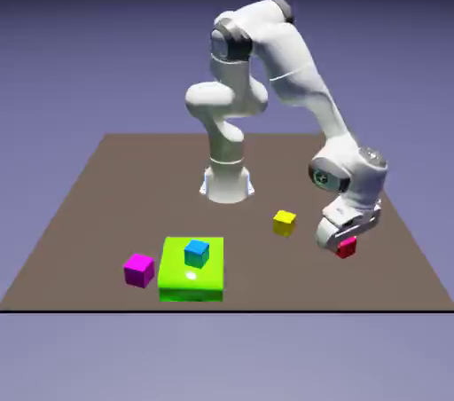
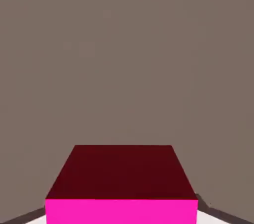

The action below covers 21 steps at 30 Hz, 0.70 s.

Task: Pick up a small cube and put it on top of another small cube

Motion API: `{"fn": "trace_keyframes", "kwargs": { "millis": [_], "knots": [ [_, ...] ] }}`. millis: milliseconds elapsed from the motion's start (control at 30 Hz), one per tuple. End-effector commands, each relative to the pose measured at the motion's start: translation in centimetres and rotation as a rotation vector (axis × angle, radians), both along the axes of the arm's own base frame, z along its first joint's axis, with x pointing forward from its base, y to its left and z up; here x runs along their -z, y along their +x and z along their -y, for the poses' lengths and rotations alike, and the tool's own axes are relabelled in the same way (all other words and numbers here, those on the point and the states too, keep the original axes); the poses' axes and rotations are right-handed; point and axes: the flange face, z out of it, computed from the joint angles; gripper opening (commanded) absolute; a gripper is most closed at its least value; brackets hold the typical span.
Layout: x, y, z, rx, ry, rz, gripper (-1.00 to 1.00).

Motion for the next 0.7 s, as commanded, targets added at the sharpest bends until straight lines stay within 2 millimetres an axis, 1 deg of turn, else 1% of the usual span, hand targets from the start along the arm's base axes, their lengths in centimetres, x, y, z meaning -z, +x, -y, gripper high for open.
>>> {"fn": "trace_keyframes", "kwargs": {
  "millis": [0, 133, 300, 500, 667],
  "knots": [
    [0.0, 0.0, 0.0, 0.0, -0.001, 0.001, -1.0],
    [-1.5, -3.0, 2.0, -0.043, -0.025, -0.009, -1.0],
    [-3.1, -6.7, 5.0, -0.077, -0.041, -0.015, -1.0],
    [-4.5, -10.8, 9.2, -0.097, -0.035, -0.012, -1.0],
    [-5.2, -14.0, 13.0, -0.102, -0.006, -0.001, -1.0]
  ]
}}
